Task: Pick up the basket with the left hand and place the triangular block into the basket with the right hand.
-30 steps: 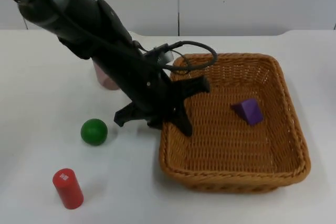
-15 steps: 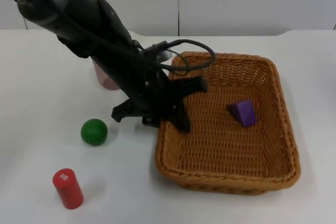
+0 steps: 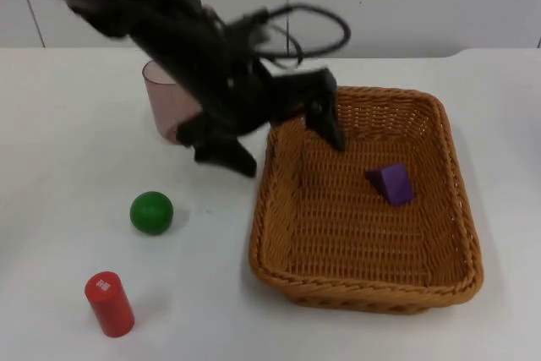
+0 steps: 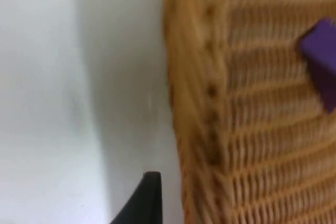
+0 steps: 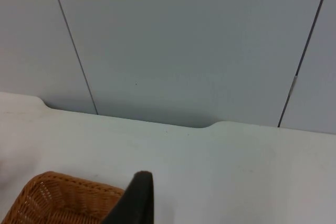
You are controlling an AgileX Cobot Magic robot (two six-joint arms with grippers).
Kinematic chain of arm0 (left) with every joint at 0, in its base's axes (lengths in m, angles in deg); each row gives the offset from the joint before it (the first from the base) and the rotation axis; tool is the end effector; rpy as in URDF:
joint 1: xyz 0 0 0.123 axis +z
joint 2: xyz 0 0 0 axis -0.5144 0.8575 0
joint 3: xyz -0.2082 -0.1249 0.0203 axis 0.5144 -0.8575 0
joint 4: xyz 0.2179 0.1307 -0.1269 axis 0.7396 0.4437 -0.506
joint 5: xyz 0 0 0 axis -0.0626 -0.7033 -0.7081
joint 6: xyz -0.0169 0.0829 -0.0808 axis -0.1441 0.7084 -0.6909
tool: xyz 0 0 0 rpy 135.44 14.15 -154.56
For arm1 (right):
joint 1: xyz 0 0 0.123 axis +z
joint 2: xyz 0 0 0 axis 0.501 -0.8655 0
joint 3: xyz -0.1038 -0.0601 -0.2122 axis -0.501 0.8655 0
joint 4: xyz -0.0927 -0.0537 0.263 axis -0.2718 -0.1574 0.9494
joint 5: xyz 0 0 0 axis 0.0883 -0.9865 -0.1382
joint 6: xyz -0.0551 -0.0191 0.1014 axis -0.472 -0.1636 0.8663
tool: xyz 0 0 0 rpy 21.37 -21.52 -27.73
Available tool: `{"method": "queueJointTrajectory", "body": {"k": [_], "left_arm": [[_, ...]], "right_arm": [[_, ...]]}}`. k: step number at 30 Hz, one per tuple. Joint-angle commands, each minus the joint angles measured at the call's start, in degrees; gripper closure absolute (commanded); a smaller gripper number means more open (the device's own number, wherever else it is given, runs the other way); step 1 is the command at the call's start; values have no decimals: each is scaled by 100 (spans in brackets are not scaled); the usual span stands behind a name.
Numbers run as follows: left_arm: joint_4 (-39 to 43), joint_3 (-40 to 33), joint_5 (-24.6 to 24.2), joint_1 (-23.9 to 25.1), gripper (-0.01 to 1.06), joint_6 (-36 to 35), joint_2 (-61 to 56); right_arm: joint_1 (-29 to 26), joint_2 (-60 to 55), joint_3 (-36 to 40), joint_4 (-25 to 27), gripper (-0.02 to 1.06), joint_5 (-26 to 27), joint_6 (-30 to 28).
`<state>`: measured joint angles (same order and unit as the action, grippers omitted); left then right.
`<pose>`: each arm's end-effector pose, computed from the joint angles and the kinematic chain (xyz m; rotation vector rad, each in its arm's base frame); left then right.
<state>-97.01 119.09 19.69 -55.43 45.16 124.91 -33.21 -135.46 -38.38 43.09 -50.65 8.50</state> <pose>0.3820 -0.2248 0.0611 0.1887 2.7960 -0.7756 0.3151 0.0039 0.3822 -0.1420 2.0085 0.0965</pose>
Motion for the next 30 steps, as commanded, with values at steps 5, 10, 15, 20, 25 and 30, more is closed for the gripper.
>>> {"method": "queueJointTrajectory", "body": {"k": [5, 10, 15, 20, 25, 30], "left_arm": [[1797, 32, 30, -5, 0, -1118, -765], [3627, 32, -51, -5, 0, -1937, -1589], [4600, 32, 66, -5, 0, -2177, -2438], [5395, 32, 526, -5, 0, -2375, -3232], [5444, 32, 1593, -5, 0, -2498, -4113], [5533, 110, 1217, 118, 0, -2578, -4478]], "right_arm": [[-17, 52, 22, -27, 1, -10, -75], [-17, 52, 200, -27, 1, 43, -75], [-17, 52, 266, -16, 1, 85, -75], [-17, 78, 245, -16, 1, 251, -75], [-17, 137, 245, -9, 1, 865, -63], [-17, 198, 245, -29, 1, 1077, 289]]}}
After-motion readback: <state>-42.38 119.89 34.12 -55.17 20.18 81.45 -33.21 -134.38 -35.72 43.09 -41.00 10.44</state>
